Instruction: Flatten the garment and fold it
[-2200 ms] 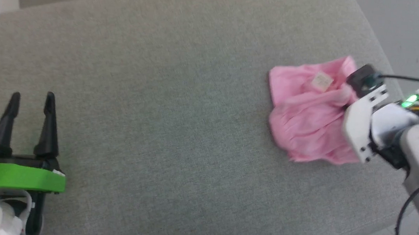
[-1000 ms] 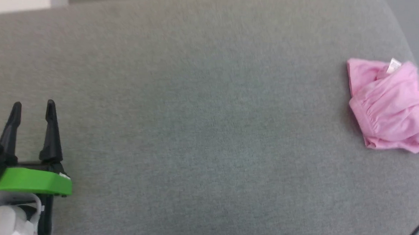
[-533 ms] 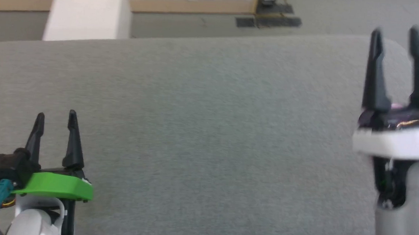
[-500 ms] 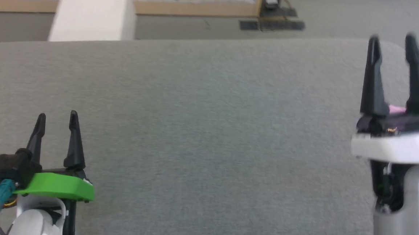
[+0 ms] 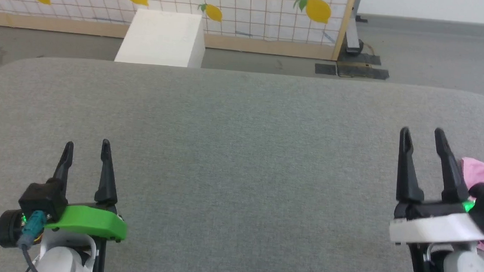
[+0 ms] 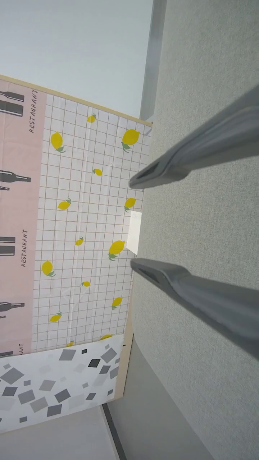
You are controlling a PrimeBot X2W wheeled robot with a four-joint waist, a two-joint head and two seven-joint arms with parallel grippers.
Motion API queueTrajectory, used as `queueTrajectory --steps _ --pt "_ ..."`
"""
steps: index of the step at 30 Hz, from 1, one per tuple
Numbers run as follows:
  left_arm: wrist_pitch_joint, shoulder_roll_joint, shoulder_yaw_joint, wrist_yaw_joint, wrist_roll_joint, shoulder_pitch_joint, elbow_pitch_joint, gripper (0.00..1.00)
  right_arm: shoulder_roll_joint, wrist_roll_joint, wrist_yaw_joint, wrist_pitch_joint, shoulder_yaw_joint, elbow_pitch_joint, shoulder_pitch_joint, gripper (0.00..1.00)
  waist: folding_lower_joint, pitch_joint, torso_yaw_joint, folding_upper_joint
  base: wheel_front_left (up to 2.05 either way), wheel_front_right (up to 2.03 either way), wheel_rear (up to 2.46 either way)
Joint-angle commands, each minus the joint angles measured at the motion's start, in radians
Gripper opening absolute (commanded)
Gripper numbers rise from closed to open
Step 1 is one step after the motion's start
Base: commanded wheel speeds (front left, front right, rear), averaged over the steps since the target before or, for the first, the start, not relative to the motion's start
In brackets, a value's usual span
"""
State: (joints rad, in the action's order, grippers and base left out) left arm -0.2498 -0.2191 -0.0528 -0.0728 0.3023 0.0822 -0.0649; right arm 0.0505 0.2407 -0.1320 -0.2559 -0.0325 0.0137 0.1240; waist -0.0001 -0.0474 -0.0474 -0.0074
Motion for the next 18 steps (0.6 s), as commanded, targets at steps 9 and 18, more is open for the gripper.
queueTrajectory --steps 9,18 --pt "-0.01 0.013 -0.049 0.002 -0.04 -0.005 -0.053 1.0 0.0 -0.053 0.001 -0.006 -0.063 0.039 -0.11 1.0 0.0001 0.029 -0.02 0.0074 0.0 0.0 0.0" --pt "-0.011 0.031 -0.073 0.017 -0.037 -0.021 -0.105 1.0 0.0 -0.059 0.001 -0.006 -0.052 0.097 -0.143 1.0 0.0001 0.032 -0.012 0.0074 0.0 0.0 0.0"
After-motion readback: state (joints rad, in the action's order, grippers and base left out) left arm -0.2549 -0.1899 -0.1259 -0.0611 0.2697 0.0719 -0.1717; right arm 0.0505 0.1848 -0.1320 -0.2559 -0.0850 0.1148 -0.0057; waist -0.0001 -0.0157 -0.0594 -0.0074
